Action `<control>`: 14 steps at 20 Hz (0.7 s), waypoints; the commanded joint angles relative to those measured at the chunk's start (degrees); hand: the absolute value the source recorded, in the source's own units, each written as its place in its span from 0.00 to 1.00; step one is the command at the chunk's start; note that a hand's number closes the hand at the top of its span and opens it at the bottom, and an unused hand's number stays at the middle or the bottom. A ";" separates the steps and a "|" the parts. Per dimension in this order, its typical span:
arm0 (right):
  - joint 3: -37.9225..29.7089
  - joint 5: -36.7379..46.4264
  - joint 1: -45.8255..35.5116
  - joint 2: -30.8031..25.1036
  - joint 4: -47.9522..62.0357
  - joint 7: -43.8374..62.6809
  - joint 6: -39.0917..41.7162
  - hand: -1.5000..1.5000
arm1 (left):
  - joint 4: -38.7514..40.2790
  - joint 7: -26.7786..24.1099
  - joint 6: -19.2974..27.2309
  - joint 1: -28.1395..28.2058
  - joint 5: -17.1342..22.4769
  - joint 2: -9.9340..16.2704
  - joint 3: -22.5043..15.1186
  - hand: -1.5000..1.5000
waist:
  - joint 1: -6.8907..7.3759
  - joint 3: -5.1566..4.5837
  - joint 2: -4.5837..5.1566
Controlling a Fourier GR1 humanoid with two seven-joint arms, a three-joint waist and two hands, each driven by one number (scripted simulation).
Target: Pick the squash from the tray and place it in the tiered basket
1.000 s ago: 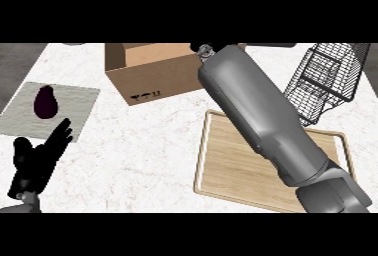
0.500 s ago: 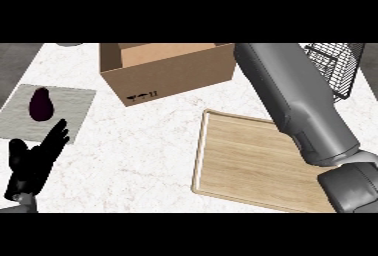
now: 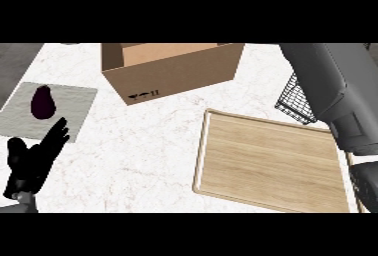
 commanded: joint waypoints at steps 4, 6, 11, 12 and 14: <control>-6.30 -6.23 0.12 -4.81 6.32 -11.62 -6.16 1.00 | -0.18 -1.95 0.95 1.85 -1.48 -1.40 -0.95 0.50 | 0.43 0.01 0.20; -6.73 -6.21 -1.14 -5.69 8.49 -12.69 -5.84 1.00 | -0.90 0.25 -1.10 0.24 0.72 0.50 0.48 0.50 | 0.39 0.00 0.08; 6.42 9.25 -3.05 -13.88 16.83 -10.38 12.55 1.00 | 0.65 -0.50 -0.19 -0.30 -0.17 0.10 0.28 0.50 | 0.35 -0.18 0.28; 6.74 9.69 -2.41 -14.12 17.66 -10.94 12.54 1.00 | -0.66 1.36 0.20 -1.25 -0.22 -0.38 -0.36 0.50 | 0.39 -0.08 0.27; 8.59 11.54 -4.09 -14.31 19.20 -12.00 16.51 1.00 | -0.04 -0.15 -0.17 0.12 -0.43 -0.13 -0.15 0.50 | 0.93 -0.11 0.32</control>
